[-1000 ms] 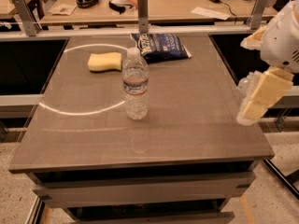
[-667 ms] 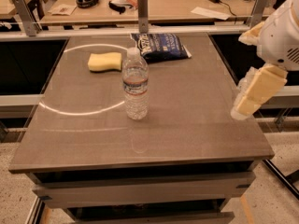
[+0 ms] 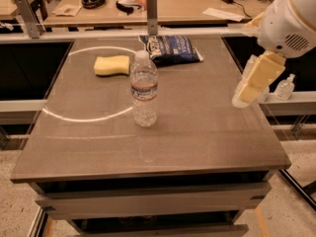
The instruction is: Pick sponge
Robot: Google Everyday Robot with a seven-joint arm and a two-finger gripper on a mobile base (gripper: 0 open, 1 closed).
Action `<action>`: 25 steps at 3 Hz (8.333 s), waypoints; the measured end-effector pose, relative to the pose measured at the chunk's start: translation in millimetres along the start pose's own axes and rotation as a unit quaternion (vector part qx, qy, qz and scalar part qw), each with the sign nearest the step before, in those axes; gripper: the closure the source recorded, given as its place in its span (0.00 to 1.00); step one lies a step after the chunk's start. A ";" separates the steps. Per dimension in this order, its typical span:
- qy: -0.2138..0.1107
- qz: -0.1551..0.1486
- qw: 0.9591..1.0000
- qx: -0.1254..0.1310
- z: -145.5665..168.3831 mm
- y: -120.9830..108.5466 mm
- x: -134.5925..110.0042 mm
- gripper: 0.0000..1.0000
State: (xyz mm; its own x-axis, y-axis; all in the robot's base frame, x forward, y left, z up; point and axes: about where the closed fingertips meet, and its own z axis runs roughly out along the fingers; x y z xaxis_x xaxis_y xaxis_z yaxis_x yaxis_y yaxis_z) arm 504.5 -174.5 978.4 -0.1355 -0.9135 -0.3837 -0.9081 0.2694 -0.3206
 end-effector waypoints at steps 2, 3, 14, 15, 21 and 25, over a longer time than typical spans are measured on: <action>-0.001 -0.037 0.999 -0.037 46.2 -26.7 -27.9 0.00; -0.002 -0.077 0.996 -0.045 69.5 -36.6 -47.1 0.00; -0.004 -0.121 0.986 -0.114 200.8 -90.3 -177.4 0.00; 0.025 -0.111 0.985 -0.129 218.1 -86.9 -192.8 0.00; -0.061 -0.087 0.973 -0.205 274.9 -78.6 -252.4 0.00; -0.133 -0.121 0.967 -0.181 289.4 -91.8 -261.2 0.00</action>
Offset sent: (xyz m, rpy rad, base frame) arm 0.0706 0.0538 -0.0373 -0.0347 0.0685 0.1524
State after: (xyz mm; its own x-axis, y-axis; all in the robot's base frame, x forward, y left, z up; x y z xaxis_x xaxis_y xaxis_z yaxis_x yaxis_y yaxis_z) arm 737.9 127.6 857.4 0.1612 -0.8128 -0.5599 -0.9862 -0.1107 -0.1232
